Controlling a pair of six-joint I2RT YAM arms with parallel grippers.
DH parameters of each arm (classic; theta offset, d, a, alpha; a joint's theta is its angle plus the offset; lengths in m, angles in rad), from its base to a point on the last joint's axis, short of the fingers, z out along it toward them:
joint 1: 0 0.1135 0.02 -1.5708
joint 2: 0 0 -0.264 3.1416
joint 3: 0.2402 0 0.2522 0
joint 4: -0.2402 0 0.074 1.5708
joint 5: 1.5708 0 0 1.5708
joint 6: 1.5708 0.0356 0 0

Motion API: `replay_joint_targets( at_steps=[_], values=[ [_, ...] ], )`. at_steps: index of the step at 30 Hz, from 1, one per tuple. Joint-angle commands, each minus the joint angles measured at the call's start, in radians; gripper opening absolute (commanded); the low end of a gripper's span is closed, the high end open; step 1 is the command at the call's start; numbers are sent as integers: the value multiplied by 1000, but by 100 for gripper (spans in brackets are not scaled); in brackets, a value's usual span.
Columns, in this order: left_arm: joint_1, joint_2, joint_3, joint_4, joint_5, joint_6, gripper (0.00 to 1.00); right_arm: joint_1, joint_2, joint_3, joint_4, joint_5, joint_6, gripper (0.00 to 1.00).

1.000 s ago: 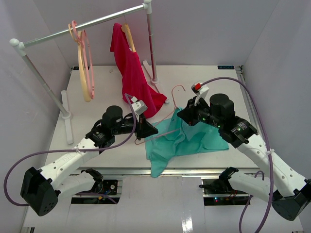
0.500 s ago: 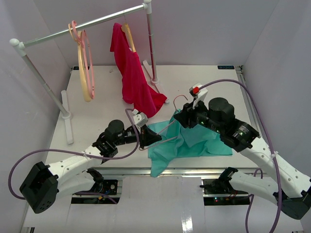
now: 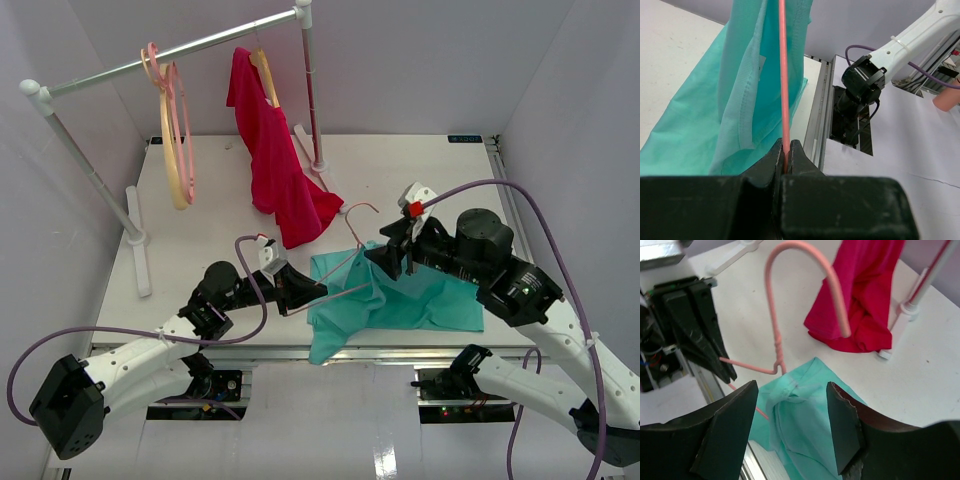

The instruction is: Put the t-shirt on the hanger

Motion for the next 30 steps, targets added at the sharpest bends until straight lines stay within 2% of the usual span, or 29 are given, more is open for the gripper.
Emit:
replay_joint_targets(
  at_steps=[1, 5, 10, 12, 15, 17, 21, 22, 23, 24, 26, 27, 30],
  values=[
    [-5, -10, -11, 97, 68, -10, 0, 2, 53, 44, -68, -206, -151, 64],
    [-6, -7, 5, 76, 91, 0, 0, 3, 101, 47, -72, -237, -174, 62],
    [-5, -20, 24, 90, 143, -10, 0, 3, 133, 26, 6, -329, -166, 58],
    [-5, -24, 39, 80, 151, -14, 0, 3, 140, 24, 7, -345, -165, 51],
    [-5, -21, 55, 74, 155, -14, 0, 3, 127, -12, 34, -353, -154, 32],
    [-5, -8, 68, 73, 151, -14, 0, 3, 115, -29, 56, -387, -138, 10],
    [-5, 26, 146, -7, 97, -18, 2, 3, 92, -61, 131, -394, -97, 8],
    [-5, 35, 182, -39, 66, -28, 14, 3, 83, -71, 152, -330, -79, 8],
    [-5, 40, 237, -96, 24, -42, 36, 3, 70, -75, 172, -246, -57, 8],
    [-5, 40, 279, -145, -6, -50, 51, 3, 58, -72, 177, -187, -40, 8],
    [-5, 35, 342, -255, -63, -37, 69, 2, 45, -65, 169, -116, -30, 8],
    [-5, 29, 384, -309, -95, -27, 75, 2, 37, -64, 165, -92, -30, 8],
    [-5, 3, 483, -441, -214, -8, 77, 2, 4, -64, 146, -40, -25, 8]
  ],
)
